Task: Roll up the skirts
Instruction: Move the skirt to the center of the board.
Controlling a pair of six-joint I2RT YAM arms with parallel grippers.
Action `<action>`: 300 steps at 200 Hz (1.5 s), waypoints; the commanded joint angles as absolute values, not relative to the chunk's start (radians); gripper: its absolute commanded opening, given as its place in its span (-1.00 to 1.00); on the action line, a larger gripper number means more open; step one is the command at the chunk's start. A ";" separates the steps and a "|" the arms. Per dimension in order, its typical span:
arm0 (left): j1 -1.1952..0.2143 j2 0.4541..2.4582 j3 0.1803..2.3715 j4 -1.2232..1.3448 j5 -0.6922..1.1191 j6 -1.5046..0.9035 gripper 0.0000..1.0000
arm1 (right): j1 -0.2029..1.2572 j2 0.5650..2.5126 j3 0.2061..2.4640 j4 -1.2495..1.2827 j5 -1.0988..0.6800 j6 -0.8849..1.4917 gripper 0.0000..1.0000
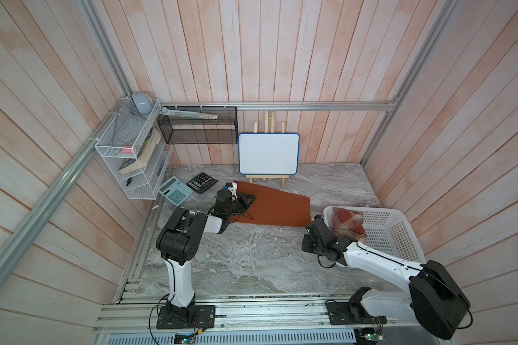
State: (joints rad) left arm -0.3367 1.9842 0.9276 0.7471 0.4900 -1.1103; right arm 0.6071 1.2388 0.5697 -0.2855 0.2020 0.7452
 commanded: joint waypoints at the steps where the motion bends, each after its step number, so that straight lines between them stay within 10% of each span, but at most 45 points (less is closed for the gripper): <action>1: -0.337 1.986 0.945 0.744 0.493 -1.119 -1.00 | 0.525 1.213 0.538 -0.303 0.247 0.681 -1.00; 161: -0.204 1.916 0.903 0.556 0.478 -1.118 -1.00 | 0.567 2.033 1.350 -0.094 0.027 0.452 -1.00; 240: -0.141 1.675 0.626 0.568 0.438 -1.140 -1.00 | 0.615 2.079 1.255 -0.045 0.021 0.459 -1.00; 300: -0.144 1.430 0.471 0.350 0.276 -1.153 0.26 | 0.619 2.089 1.277 -0.052 0.001 0.460 -1.00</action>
State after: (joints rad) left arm -0.1436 1.4860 0.4896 0.4793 0.3656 -1.1625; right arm 0.6064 2.0701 1.2770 0.0086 0.0315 0.4664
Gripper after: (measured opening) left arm 0.585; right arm 0.046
